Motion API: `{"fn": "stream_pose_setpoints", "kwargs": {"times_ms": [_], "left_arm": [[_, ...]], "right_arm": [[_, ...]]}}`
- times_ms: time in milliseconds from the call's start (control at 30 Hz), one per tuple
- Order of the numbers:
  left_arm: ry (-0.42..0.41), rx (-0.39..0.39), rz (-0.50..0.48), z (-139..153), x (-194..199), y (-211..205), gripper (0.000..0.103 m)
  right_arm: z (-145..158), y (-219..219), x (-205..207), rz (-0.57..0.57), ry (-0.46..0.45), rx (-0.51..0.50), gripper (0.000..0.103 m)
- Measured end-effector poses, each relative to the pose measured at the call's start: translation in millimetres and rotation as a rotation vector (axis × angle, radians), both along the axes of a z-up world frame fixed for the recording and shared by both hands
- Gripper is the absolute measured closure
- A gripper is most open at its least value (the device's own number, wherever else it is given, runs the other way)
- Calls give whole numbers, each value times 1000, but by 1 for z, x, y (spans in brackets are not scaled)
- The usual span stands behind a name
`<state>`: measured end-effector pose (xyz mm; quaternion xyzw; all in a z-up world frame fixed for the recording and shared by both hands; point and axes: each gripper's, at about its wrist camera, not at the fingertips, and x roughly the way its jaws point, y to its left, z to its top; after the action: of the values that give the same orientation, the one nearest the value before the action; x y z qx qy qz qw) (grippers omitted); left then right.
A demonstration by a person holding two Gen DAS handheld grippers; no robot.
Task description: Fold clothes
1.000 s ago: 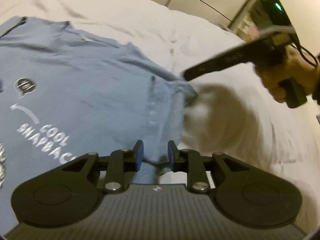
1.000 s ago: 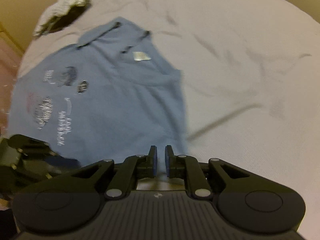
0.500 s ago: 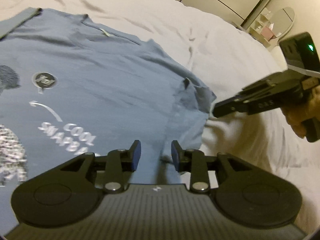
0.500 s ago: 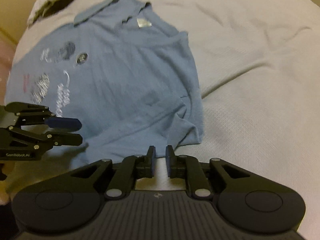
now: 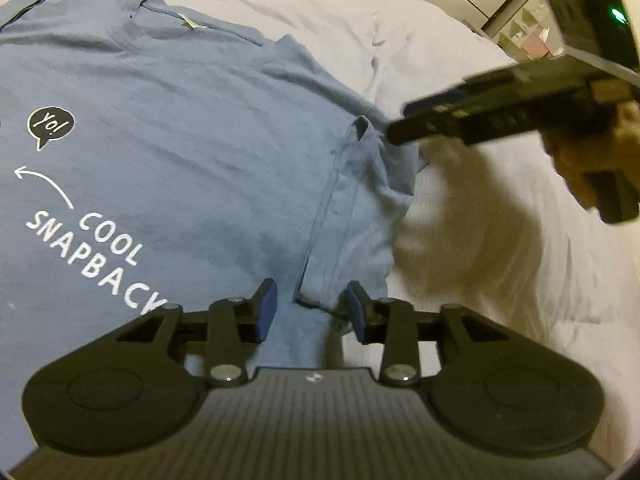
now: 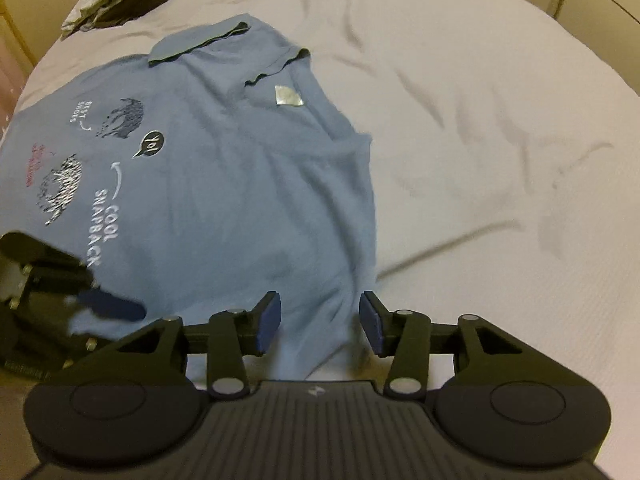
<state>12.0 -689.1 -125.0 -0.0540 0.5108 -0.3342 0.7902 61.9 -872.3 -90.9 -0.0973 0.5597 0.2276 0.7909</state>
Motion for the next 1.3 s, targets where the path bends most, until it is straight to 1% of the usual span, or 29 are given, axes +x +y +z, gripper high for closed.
{"fn": "stream_pose_setpoints", "kwargs": {"times_ms": [33,67,167,200,233,267,300,433,500,567,633,667,700,767,833,933,1033,1100,1200,1233,1300], "left_arm": [[0,2,4,0,0,-1,81],[0,4,7,0,0,-1,92],[-4,-10,15,2,0,3,98],[-9,-14,12,3,-2,4,99],[-14,-15,9,3,-3,4,101],[-17,-18,8,4,-4,5,102],[-27,-22,12,7,-3,7,103],[-69,-47,43,19,0,14,103],[-72,-41,57,16,5,16,103],[-69,-25,62,11,10,16,103],[-63,-11,76,6,15,18,103],[-55,-8,85,4,17,20,103],[-49,-4,95,3,18,23,103],[-58,5,111,6,17,28,102],[-80,12,110,13,12,32,101],[-120,-11,66,25,3,24,101],[-154,-38,0,33,-4,9,101],[-141,-41,-38,27,-4,-4,101],[-94,10,-68,5,-2,-16,101],[-78,27,-67,-3,-1,-17,101],[-73,22,-64,-7,1,-13,100]], "right_arm": [[-1,0,6,12,-2,-5,57],[-3,1,11,24,-5,-11,57],[-7,2,28,60,-12,-27,61],[-9,2,33,72,-13,-33,70],[-12,2,34,77,-4,-43,78],[-13,1,34,68,3,-47,87],[-11,0,34,53,0,-42,100],[4,-3,32,16,-47,-6,100],[7,-5,35,-11,-65,8,100],[4,-5,38,-31,-69,6,100],[-2,-5,38,-43,-69,-16,94],[-2,-5,36,-57,-75,-20,85],[-2,-6,34,-71,-82,-23,80],[5,-12,26,-106,-109,-13,78],[14,-18,15,-143,-140,0,78],[30,-27,-7,-201,-178,34,78],[31,-26,-27,-216,-167,46,78],[21,-17,-32,-173,-133,39,78],[3,-7,-29,-112,-88,27,79],[-2,-8,-25,-109,-87,10,80],[-12,-10,-16,-107,-88,-22,90]]}}
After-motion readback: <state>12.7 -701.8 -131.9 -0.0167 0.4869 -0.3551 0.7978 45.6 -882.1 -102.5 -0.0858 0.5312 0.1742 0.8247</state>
